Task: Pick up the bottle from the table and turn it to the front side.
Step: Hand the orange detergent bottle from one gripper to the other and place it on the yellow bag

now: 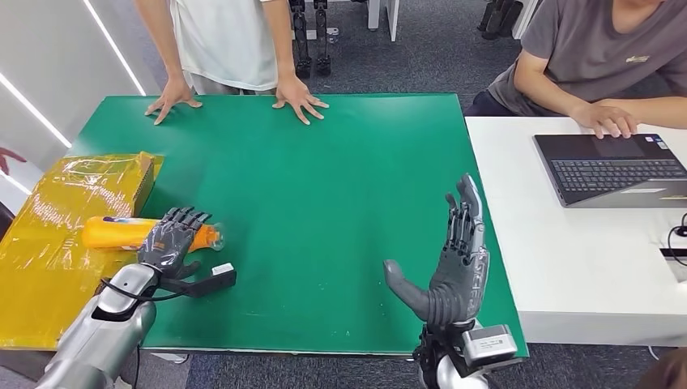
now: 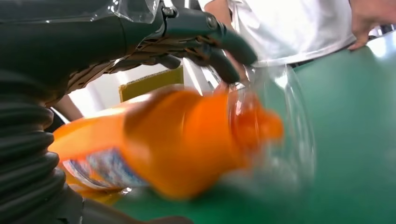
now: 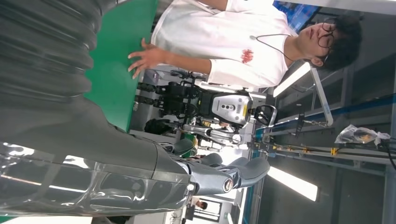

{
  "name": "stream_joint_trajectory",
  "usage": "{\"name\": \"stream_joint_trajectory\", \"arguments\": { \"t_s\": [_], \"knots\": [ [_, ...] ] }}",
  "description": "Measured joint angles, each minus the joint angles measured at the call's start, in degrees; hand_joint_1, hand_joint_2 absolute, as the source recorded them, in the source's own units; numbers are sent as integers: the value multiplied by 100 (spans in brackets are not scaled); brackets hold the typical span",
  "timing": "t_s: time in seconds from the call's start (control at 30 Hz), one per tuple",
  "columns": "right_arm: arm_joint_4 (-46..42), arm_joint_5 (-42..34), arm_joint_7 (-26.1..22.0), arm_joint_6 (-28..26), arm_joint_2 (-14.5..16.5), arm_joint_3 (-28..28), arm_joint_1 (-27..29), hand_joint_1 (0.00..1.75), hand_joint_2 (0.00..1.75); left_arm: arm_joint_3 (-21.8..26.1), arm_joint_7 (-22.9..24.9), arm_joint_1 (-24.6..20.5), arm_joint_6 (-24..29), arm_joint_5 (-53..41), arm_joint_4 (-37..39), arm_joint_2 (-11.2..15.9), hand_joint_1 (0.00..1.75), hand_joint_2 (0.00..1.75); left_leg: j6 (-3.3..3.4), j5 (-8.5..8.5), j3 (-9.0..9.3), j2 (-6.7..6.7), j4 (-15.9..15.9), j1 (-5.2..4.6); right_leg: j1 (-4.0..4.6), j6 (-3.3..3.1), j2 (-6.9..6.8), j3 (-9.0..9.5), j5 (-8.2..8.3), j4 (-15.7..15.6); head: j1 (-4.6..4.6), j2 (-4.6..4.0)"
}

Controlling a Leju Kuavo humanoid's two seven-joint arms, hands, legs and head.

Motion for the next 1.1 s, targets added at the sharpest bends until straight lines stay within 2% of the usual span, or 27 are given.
{"name": "stream_joint_trajectory", "arguments": {
  "t_s": [0.33,0.63,0.77,0.9,1.03,1.1],
  "knots": [
    [18,65,0,58,44,-10,-30,0,175,-14,36,-214,136,63,372,-110,0,175,0,0,0,0,0,0,0,0,0,1,0,0,0,0],
    [50,19,1,-73,42,-14,-79,0,175,138,-427,-36,1092,950,161,-109,0,175,0,0,-1,1,0,0,0,0,1,1,0,1,0,0],
    [64,-20,2,-116,31,-14,-93,0,175,309,-566,314,1493,1297,-396,-103,0,175,0,-1,-1,1,-1,0,0,0,1,1,-1,1,0,0],
    [68,-53,2,-173,2,-10,-85,0,175,657,-915,870,1614,1292,-1285,-164,0,175,-1,-2,-1,5,-1,0,0,0,4,-2,-2,-1,-1,0],
    [68,-95,0,-247,-48,12,-59,0,175,1309,-1681,1518,1630,1422,-2439,-536,0,175,0,-4,-3,6,-1,-1,-1,1,5,-3,-2,-4,1,0],
    [67,-103,1,-275,-73,28,-31,0,175,1596,-1824,1783,1637,1786,-3072,-760,0,175,2,-5,-3,5,-1,-1,-1,2,4,-2,-3,-6,1,0]
  ]
}}
